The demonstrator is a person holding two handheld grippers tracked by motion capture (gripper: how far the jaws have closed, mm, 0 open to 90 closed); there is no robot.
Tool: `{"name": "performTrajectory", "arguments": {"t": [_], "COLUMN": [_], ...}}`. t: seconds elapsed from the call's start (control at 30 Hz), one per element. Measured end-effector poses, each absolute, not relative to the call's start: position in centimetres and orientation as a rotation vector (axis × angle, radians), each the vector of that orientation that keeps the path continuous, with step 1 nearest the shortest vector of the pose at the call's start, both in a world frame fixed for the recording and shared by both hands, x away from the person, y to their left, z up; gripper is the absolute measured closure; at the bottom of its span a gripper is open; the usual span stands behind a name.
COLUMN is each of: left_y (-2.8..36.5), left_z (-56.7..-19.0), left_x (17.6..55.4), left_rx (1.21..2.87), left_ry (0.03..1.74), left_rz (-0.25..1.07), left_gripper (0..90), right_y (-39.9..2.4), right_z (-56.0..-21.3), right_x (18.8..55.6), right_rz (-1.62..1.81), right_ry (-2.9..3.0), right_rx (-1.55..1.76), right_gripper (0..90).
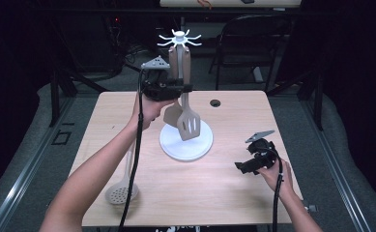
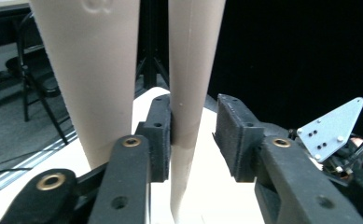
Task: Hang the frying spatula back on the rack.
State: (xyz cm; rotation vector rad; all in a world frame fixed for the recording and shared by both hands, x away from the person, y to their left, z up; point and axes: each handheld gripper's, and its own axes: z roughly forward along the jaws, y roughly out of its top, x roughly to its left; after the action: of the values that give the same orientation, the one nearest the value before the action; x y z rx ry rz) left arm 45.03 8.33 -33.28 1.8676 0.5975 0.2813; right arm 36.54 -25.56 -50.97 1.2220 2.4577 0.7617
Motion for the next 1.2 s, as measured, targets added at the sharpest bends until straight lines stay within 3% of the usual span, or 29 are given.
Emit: {"name": "performTrajectory", "arguments": {"t": [0.13,0.83,0.97,1.03,1.2], "left_y": [8.4,10.1,10.9,11.5,12.7], "left_z": [-33.2,-35.7,-36.5,-36.7,-36.5], "left_x": [44.7,42.2,41.7,41.4,41.4], "left_rx": [1.869,1.881,1.881,1.881,1.861], "left_ry": [0.603,0.621,0.624,0.627,0.642], "left_rz": [0.296,0.317,0.317,0.321,0.33], "left_gripper": [55.4,34.9,29.2,22.1,16.5], "right_y": [-25.5,-25.4,-25.4,-25.3,-25.3], "right_z": [-50.9,-51.1,-51.0,-51.1,-51.1], "right_x": [36.5,36.6,36.6,36.6,36.6], "right_rz": [0.751,0.742,0.743,0.748,0.752], "right_ry": [2.465,2.474,2.477,2.477,2.481], "right_rx": [1.214,1.207,1.205,1.211,1.213], "right_gripper": [0.0,0.0,0.0,0.0,0.0]}}
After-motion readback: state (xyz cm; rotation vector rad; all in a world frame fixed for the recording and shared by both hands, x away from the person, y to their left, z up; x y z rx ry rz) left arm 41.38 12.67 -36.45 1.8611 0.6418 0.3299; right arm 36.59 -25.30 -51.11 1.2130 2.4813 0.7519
